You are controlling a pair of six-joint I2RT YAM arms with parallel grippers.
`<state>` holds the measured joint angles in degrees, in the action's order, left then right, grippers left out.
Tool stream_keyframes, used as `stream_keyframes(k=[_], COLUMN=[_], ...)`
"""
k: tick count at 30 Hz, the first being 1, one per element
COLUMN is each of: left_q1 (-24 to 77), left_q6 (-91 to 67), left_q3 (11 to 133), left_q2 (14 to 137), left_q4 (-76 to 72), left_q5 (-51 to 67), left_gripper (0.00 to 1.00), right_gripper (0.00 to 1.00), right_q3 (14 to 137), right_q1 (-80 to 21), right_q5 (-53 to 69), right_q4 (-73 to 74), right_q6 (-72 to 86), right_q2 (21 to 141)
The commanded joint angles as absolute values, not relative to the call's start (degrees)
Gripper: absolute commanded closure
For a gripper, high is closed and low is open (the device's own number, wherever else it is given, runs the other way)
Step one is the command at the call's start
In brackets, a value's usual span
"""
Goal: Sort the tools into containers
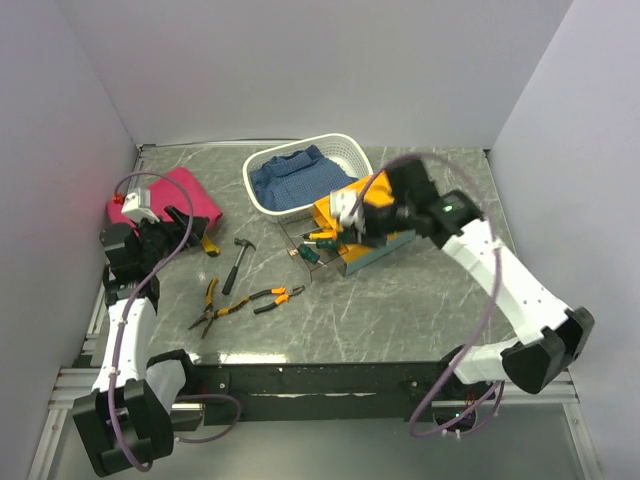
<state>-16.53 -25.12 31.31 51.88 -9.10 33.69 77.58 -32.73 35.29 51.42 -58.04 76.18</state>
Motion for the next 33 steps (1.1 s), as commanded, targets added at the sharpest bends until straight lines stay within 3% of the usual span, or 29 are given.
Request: stream_keyframes(k=[1,6,10,33], left_q1=[-16.9,-16.8,-16.9,-16.9], left_q6=[-26.1,-26.1,-25.4,-25.8], left_q3=[32.7,33.5,34.0,33.3], left_q2=[52.1,52.6,51.9,53.3], left_q4=[-14.4,-13.7,-12.6,-13.7], left_q5=[34.9,34.6,34.5,34.8], left_gripper=[0.16,0.16,0.16,0.16], right_gripper=[0.86,0.86,0.86,0.84], right_q3=[91.0,94.1,94.7,89.6], right_q1=[-32.7,-33.9,-35.2,-41.6], right_q5=[47.4,49.9,50.7,32.4], right_q4=[46.5,30.5,26.5,32.3], right_q6=[-35.6,-22.5,-18.3,-36.7], right_q2=[77.2,84.4,89.3,98.6])
